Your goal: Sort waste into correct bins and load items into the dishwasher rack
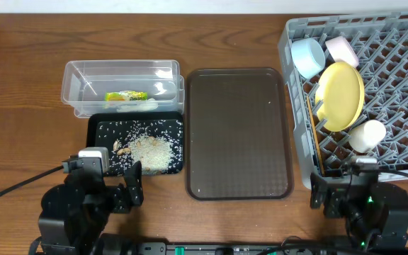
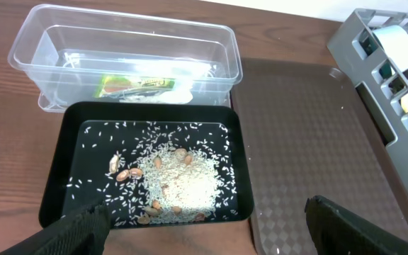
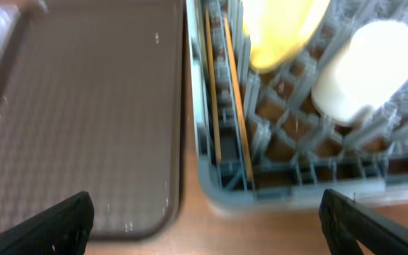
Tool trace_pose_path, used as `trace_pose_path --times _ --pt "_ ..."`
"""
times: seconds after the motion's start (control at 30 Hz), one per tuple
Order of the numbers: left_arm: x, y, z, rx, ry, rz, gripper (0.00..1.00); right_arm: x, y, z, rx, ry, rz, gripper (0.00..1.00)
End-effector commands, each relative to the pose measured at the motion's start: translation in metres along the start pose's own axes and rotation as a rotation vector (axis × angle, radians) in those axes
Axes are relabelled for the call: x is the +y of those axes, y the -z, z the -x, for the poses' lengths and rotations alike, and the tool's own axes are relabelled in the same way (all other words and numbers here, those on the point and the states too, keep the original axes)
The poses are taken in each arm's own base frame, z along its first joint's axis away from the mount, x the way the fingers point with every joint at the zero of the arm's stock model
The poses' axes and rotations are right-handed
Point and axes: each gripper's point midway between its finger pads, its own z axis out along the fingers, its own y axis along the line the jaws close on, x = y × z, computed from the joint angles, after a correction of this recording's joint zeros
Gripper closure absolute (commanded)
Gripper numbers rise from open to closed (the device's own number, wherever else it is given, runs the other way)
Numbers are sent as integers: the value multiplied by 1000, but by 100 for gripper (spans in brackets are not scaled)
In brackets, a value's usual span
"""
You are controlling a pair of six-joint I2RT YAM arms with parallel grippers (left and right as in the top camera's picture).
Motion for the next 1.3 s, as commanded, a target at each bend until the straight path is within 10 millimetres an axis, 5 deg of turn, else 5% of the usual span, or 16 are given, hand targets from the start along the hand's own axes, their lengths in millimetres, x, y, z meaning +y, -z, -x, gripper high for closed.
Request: trace_pose_path --times 0.0,0.33,0.57,0.83,1.07,1.27 --pt "0 -2 -4 12 -10 -2 10 0 -1 -14 53 1 1 1" --pt "0 -2 -4 11 -10 -2 10 8 6 -13 14 -10 48 1" --pt "0 -2 -4 12 -10 -2 10 9 21 47 -484 151 39 1" --pt "0 -2 -4 11 -10 -2 10 1 -23 75 -758 181 4 1" --pt "0 -2 -4 11 -10 -3 10 -8 -62 42 -669 175 -14 1" --pt "0 -2 -4 11 -10 -2 10 -8 -63 42 -664 176 -14 1"
